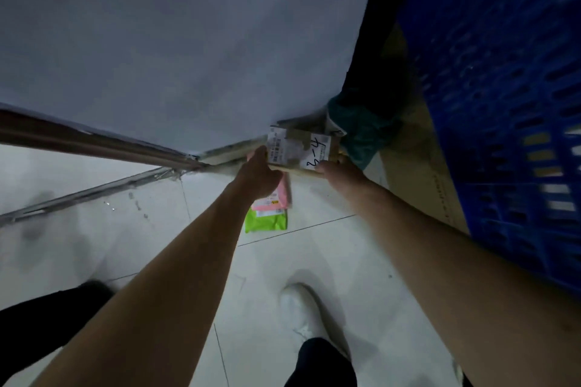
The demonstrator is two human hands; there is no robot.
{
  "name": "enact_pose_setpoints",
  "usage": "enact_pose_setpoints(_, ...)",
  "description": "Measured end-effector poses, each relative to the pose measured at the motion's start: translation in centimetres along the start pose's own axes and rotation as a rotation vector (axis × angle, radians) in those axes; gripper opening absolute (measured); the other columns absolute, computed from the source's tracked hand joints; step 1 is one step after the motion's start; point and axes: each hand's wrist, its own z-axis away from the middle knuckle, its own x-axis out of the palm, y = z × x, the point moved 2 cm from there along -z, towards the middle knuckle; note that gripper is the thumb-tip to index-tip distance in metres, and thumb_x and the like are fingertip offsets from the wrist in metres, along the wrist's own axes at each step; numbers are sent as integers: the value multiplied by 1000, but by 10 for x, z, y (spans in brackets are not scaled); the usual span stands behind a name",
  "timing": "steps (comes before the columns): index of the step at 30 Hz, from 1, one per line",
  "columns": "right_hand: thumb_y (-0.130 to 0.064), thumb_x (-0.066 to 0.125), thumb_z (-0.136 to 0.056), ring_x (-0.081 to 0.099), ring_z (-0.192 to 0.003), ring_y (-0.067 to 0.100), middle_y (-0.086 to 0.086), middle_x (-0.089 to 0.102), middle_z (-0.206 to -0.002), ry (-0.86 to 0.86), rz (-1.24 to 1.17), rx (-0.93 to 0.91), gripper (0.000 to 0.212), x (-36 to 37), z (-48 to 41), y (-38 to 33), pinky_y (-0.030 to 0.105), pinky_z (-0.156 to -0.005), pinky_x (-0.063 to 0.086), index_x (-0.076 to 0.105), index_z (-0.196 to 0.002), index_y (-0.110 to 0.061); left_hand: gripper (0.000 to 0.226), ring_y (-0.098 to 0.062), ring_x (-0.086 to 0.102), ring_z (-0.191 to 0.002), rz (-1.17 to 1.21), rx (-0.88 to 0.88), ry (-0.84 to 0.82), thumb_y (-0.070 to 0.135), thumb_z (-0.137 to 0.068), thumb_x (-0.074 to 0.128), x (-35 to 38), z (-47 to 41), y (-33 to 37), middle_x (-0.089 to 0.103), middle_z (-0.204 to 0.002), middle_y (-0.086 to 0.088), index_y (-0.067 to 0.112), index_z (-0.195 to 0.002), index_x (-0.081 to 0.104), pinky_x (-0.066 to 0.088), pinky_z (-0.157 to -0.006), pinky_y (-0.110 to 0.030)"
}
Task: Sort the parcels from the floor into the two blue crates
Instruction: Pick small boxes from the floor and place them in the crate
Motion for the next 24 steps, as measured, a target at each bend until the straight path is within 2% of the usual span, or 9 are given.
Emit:
enact_pose_setpoints(3, -39, 56, -94, 52, -106, 22, 7, 54, -127, -26, -104, 47, 49, 0, -7, 3, 36, -98, 46, 51, -137, -17, 36, -23, 67, -87, 87, 8, 11, 13, -81, 54, 1, -4, -3, 71, -105, -6, 20, -115, 63, 52, -67, -29)
enact_pose_setpoints(4, -39, 56, -93, 52, -107, 22, 6, 55, -128, -28, -116, 51, 48, 0, -5, 2, 40, -102, 45, 52, -136, -18, 33, -22, 66, -81, 93, 11, 15, 10, -83, 54, -2, 0, -1, 71, -101, -6, 18, -113, 64, 50, -62, -28)
enact_pose_setpoints(5, -38, 56, -93, 51, -106, 21, 6, 56, -125, -28, -127, 52, 46, -2, 1, 1, 39, -102, 45, 53, -134, -18, 32, -22, 65, -80, 107, 13, 15, 8, -85, 55, -4, 4, 0, 71, -101, -6, 18, -113, 65, 50, -62, -30)
enact_pose_setpoints(10, -31, 55, -97, 50, -99, 19, 3, 54, -111, -47, -160, 43, 38, -19, 48, -10, 32, -90, 43, 55, -131, -14, 34, -22, 66, -98, 165, -15, 6, 4, -85, 59, -24, 46, 16, 71, -110, -3, 19, -114, 65, 55, -89, -40)
enact_pose_setpoints(13, -30, 55, -96, 50, -84, 14, 0, 55, -100, -39, -173, 39, 32, -31, 87, -20, 27, -75, 42, 56, -124, -15, 24, -24, 64, -96, 208, -15, -2, 5, -86, 60, -36, 84, 39, 70, -105, -4, 20, -103, 65, 53, -87, -37)
enact_pose_setpoints(15, -31, 57, -95, 51, -81, 15, 1, 55, -100, -21, -145, 34, 33, -39, 117, -27, 26, -65, 39, 58, -122, -13, 24, -28, 66, -97, 244, -41, 27, 19, -78, 63, -47, 114, 51, 71, -105, -6, 23, -102, 63, 54, -90, -40)
enact_pose_setpoints(18, -32, 58, -94, 56, -100, 23, 7, 58, -111, -57, -101, 38, 43, -54, 168, -29, 28, -81, 44, 59, -127, -6, 50, -30, 66, -104, 284, -65, 36, 36, -61, 57, -56, 159, 65, 71, -111, -6, 27, -110, 63, 52, -95, -44)
enact_pose_setpoints(21, -37, 59, -90, 58, -111, 29, 8, 61, -121, -59, -24, 15, 46, -73, 230, -35, 33, -88, 46, 54, -128, -11, 46, -32, 64, -106, 284, -113, 85, 32, -74, 62, -67, 215, 88, 70, -114, -8, 21, -119, 63, 51, -93, -39)
enact_pose_setpoints(24, -35, 60, -90, 57, -118, 29, 6, 60, -130, -86, 48, -62, 52, -93, 301, -40, 32, -90, 44, 48, -136, -16, 39, -35, 60, -111, 246, -163, 165, 29, -91, 66, -76, 274, 111, 67, -122, -12, 15, -126, 61, 46, -90, -37)
